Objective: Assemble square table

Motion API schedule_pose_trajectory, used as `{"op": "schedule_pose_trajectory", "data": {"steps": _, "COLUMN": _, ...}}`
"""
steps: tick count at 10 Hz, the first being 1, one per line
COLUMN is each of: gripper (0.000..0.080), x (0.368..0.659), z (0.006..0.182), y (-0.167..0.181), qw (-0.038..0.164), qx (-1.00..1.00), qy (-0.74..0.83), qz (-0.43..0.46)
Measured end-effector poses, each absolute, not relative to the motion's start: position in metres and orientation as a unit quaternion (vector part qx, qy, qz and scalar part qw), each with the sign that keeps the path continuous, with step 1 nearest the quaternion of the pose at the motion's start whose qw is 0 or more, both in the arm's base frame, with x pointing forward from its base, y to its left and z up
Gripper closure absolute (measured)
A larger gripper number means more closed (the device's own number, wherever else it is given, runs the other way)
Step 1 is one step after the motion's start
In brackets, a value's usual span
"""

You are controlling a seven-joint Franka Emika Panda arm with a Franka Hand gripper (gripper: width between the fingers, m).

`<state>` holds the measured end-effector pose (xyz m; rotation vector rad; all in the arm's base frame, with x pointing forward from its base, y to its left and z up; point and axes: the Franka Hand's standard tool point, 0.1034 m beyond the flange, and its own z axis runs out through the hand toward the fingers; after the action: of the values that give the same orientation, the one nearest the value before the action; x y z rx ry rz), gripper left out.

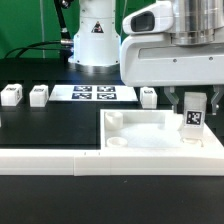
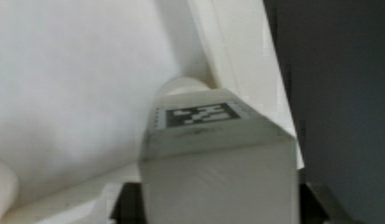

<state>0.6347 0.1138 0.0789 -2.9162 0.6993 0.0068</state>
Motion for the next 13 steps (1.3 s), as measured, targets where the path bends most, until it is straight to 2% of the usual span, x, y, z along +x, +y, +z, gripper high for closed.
{"op": "schedule_pose_trajectory", "data": {"steps": 3, "gripper": 0.0500, "x": 0.6345, "z": 0.0779, "y": 0.1124, "qw": 0.068, "qx": -0.915, "qy": 0.398, "qz": 0.014}}
{"op": "schedule_pose_trajectory", "data": {"steps": 5, "gripper": 0.0500, "x": 0.6321, "z": 0.0763, "y": 0.1088, "qw": 0.083, "qx": -0.847, "qy": 0.525, "qz": 0.014}}
{"op": "schedule_pose_trajectory", "data": {"steps": 10, "gripper": 0.0500, "x": 0.6313, "z": 0.0762, "y": 0.1086, "qw": 0.088, "qx": -0.770, "qy": 0.632, "qz": 0.027}}
{"op": "schedule_pose_trajectory", "data": {"steps": 13, "gripper": 0.0500, "x": 0.6302, "z": 0.0747, "y": 0.1054, "qw": 0.107, "qx": -0.633, "qy": 0.764, "qz": 0.058}}
